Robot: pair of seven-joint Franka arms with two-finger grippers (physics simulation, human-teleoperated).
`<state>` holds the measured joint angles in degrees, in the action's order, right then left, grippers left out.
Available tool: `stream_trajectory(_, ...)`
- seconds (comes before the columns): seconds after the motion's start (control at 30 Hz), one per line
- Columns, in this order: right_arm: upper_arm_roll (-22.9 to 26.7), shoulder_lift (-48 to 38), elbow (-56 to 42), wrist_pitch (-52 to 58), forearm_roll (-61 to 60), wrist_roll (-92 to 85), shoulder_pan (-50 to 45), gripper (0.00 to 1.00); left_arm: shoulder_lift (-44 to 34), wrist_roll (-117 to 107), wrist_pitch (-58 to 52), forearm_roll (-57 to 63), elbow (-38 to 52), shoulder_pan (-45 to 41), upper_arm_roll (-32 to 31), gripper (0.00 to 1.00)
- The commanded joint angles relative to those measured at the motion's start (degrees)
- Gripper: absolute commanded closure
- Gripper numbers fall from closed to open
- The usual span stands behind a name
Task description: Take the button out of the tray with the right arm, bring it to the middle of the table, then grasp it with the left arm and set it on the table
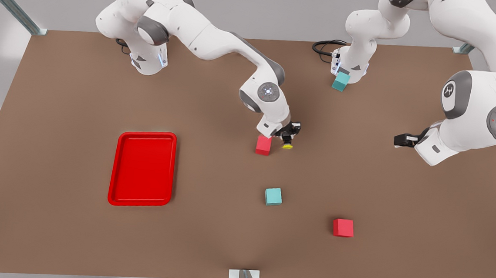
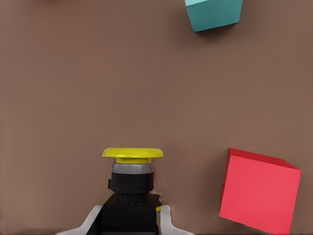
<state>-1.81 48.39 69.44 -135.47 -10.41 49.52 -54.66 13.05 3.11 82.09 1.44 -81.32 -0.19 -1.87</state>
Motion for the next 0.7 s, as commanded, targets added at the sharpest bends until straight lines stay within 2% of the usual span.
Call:
stream_trajectory(0.0,1.98,2.85,-4.39,-1.38,-1.81,22.02,-2.29,0.54,-0.05,0.40,0.00,-0.30,0.03,0.01,0.02,0.00)
stream_trajectory(0.13,2.95,8.92,-6.60,-5.94,-1.72,21.85,-5.98,0.53,-0.05,0.40,-0.09,-0.39,0.03,0.01,0.02,0.00)
stream_trajectory(0.23,3.74,9.62,-6.60,-6.21,-1.81,21.76,-6.95,0.50,-0.05,0.40,-0.09,-0.30,0.03,0.01,0.02,0.00)
stream_trajectory(0.27,3.74,10.32,-6.60,-6.38,-1.81,21.67,-7.30,0.44,-0.05,0.40,-0.09,-0.30,0.03,0.01,0.02,0.00)
stream_trajectory(0.3,3.74,10.59,-6.68,-6.91,-1.81,21.67,-7.30,0.43,-0.05,0.40,-0.09,-0.39,0.03,0.01,0.02,0.00)
stream_trajectory(0.43,3.74,11.73,-8.18,-7.35,-1.81,21.76,-9.15,0.43,0.04,0.40,-0.09,-0.39,-0.06,0.01,0.02,0.00)
stream_trajectory(0.47,3.74,10.07,-7.04,-5.16,-2.60,21.41,-8.45,0.30,0.04,0.40,-0.09,-0.39,-0.06,0.01,0.02,0.00)
stream_trajectory(0.5,3.74,3.83,-4.67,3.62,-6.46,16.06,-6.69,0.20,0.04,0.40,-0.09,-0.39,-0.06,0.01,0.02,0.00)
stream_trajectory(0.53,3.83,-4.95,-0.36,17.23,-9.81,3.76,-1.78,0.00,0.04,0.40,-0.09,-0.39,-0.06,0.01,0.02,0.00)
stream_trajectory(0.6,4.18,-14.45,0.70,43.93,-5.79,-17.93,12.97,0.00,0.31,0.32,-0.27,-0.48,-0.15,-0.08,-0.07,0.00)
stream_trajectory(0.63,4.27,-15.52,-0.70,53.79,0.63,-27.79,20.01,0.00,1.71,-2.57,-1.75,-3.72,-0.33,-0.51,-0.15,0.00)
stream_trajectory(0.67,4.10,-15.52,-4.13,58.64,2.58,-35.25,27.48,0.00,3.03,-5.57,-1.76,-6.98,-0.50,-2.70,-0.24,0.00)
